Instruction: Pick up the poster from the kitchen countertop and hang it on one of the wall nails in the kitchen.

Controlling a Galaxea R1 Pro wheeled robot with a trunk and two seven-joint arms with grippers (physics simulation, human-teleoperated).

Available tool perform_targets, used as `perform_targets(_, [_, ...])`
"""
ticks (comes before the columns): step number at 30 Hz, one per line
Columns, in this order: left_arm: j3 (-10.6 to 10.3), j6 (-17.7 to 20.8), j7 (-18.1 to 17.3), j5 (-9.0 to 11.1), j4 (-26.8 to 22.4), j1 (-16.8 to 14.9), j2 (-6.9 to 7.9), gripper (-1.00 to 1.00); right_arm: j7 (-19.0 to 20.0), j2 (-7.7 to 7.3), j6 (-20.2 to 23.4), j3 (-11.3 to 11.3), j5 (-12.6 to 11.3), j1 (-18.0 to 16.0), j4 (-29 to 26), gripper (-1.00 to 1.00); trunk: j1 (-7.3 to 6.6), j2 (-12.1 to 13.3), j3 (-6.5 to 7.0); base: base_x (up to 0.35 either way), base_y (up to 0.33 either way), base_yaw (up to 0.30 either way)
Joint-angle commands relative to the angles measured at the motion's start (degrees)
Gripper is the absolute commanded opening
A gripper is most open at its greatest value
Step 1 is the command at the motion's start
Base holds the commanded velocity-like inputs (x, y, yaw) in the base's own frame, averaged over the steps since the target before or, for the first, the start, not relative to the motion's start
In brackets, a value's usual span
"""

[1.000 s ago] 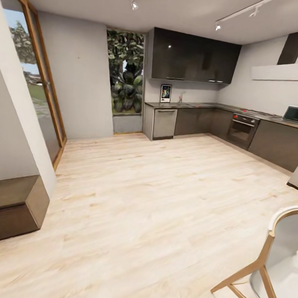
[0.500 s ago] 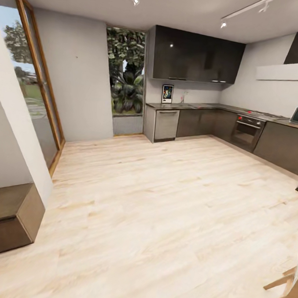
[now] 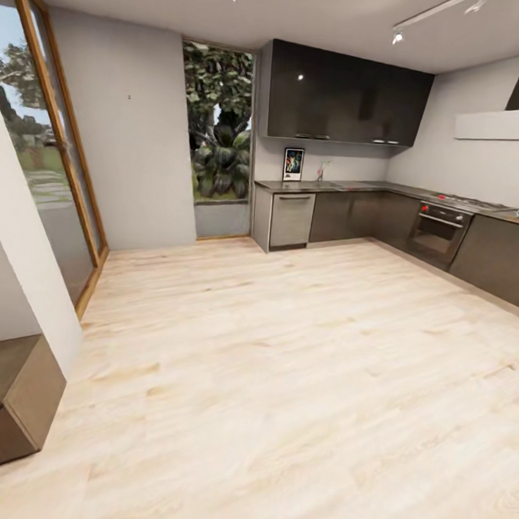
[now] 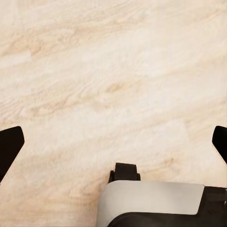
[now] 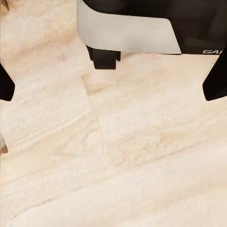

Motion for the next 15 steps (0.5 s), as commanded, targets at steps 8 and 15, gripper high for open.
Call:
perform_targets(8, [0.04,-0.08,0.01,-0.02,-0.06,0.02,-0.01,1.0,-0.02,-0.02,-0.03,0.07,0.05,-0.02,-0.01,1.0,0.04,-0.02,-0.04,0.339,0.0,0.0])
perform_targets(15, [0.02,-0.08,0.01,-0.02,-0.06,0.02,-0.01,1.0,-0.02,-0.02,-0.03,0.07,0.05,-0.02,-0.01,1.0,0.04,-0.02,-0.04,0.34,0.0,0.0])
